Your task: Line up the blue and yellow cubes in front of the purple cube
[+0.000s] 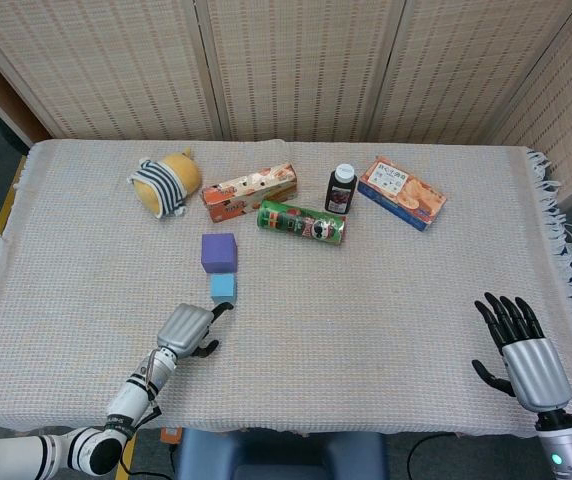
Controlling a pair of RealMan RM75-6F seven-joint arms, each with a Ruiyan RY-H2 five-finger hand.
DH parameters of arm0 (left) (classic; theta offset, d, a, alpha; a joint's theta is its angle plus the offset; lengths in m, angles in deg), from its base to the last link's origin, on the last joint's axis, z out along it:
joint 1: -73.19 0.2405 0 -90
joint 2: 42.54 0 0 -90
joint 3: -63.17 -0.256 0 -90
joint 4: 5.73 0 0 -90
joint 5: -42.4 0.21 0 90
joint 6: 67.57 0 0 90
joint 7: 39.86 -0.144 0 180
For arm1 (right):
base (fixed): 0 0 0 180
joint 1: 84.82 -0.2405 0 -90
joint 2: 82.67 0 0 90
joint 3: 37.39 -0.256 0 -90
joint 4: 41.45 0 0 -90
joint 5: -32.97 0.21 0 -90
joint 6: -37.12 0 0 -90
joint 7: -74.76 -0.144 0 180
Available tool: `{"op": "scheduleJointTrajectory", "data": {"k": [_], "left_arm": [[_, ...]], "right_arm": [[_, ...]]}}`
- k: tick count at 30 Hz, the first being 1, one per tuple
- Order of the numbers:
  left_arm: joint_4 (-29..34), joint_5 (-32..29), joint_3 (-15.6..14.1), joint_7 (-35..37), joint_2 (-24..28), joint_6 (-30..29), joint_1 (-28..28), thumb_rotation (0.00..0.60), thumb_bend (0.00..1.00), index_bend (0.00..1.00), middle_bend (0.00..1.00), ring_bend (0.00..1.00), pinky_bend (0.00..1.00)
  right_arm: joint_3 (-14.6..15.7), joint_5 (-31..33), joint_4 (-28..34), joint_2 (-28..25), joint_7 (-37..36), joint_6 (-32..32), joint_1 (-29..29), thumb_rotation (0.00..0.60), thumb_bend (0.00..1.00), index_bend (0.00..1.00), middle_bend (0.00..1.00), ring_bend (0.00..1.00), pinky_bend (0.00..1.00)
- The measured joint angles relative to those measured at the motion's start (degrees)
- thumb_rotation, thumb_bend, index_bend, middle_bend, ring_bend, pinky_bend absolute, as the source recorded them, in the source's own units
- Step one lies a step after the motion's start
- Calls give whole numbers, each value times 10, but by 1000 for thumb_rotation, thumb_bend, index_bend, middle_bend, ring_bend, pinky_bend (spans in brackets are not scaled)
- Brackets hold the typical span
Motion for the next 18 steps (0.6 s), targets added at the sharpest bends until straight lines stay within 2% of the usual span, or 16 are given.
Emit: {"op": "scheduleJointTrajectory", "data": {"k": [10,18], "left_arm": [[0,-88,-1,-54,8,25,-21,600,365,124,1000,1000,1000],[-8,-114,-1,-55,12,46,-37,600,373,104,1000,1000,1000]], "right_arm": [[3,-2,3,-3,-4,-5,-1,543,26,0,0,0,0],[1,3,3,-2,-1,-12,-2,544,26,0,0,0,0]]}}
